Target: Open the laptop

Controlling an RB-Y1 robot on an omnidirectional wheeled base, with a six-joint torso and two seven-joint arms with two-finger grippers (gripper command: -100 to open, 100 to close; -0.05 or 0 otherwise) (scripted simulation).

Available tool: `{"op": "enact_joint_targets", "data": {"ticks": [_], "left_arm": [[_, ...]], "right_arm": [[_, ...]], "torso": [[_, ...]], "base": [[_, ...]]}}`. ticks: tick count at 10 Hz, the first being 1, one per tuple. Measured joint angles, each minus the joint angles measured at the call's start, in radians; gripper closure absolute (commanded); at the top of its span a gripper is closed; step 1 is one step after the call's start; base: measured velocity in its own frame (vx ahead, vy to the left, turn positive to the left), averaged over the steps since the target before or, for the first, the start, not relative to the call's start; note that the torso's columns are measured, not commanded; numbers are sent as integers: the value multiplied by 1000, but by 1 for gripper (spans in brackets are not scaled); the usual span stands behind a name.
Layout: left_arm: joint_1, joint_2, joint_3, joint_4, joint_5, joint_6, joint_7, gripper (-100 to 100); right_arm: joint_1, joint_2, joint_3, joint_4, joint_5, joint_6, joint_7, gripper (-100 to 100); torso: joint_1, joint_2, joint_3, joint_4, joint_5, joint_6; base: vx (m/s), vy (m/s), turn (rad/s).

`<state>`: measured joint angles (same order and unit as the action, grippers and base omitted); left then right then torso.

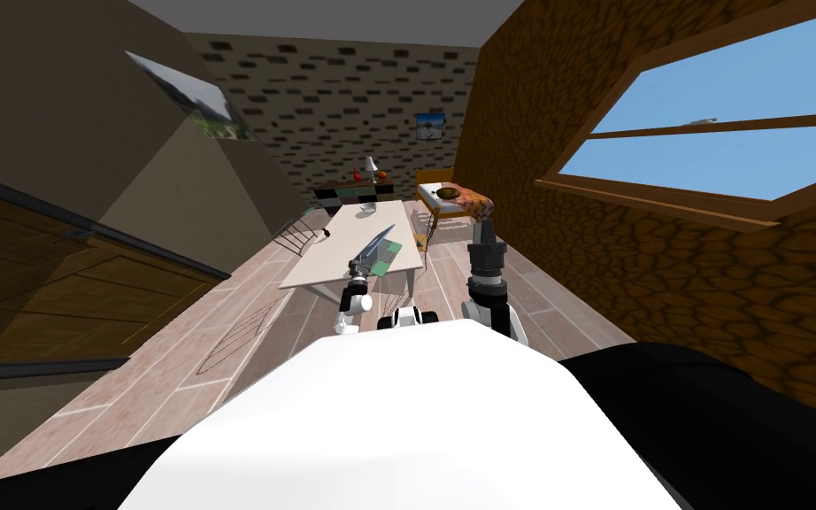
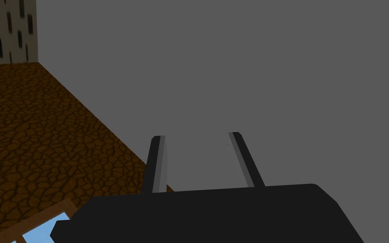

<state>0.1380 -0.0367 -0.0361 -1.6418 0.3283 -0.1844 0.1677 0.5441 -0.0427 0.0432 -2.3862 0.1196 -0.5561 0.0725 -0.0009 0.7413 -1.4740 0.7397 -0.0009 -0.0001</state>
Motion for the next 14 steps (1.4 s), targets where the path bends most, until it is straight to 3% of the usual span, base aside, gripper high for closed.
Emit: {"op": "enact_joint_targets", "data": {"ticks": [3, 5, 8, 10, 13, 14], "left_arm": [[-67, 3, 7, 87, -1, -8, -4, 100], [-132, 3, 47, 158, -11, -40, -30, 100], [-193, 0, 54, 232, -14, -40, -39, 100], [-264, 5, 97, 303, -22, -69, -62, 100], [-319, 0, 99, 385, -26, -79, -71, 100], [-350, 9, 122, 423, -29, -101, -79, 100]], "right_arm": [[0, 0, 0, 0, 0, 0, 0, 0], [0, 0, 0, 0, 0, 0, 0, 0], [0, 0, 0, 0, 0, 0, 0, 0], [0, 0, 0, 0, 0, 0, 0, 0], [0, 0, 0, 0, 0, 0, 0, 0], [0, 0, 0, 0, 0, 0, 0, 0]], "torso": [[0, -5, -3, -2, 0, 0], [1, 0, 0, 0, 0, 0], [1, -7, -4, -3, 1, 1], [0, 0, 0, 0, 0, 0], [0, -5, -3, -2, 1, 0], [1, -2, -2, -1, 1, 0]], "base": [[-30, -5, -16], [-84, -2, -5], [-24, 9, -14], [-77, -3, -8], [-30, -4, -20], [-103, 3, -17]]}}
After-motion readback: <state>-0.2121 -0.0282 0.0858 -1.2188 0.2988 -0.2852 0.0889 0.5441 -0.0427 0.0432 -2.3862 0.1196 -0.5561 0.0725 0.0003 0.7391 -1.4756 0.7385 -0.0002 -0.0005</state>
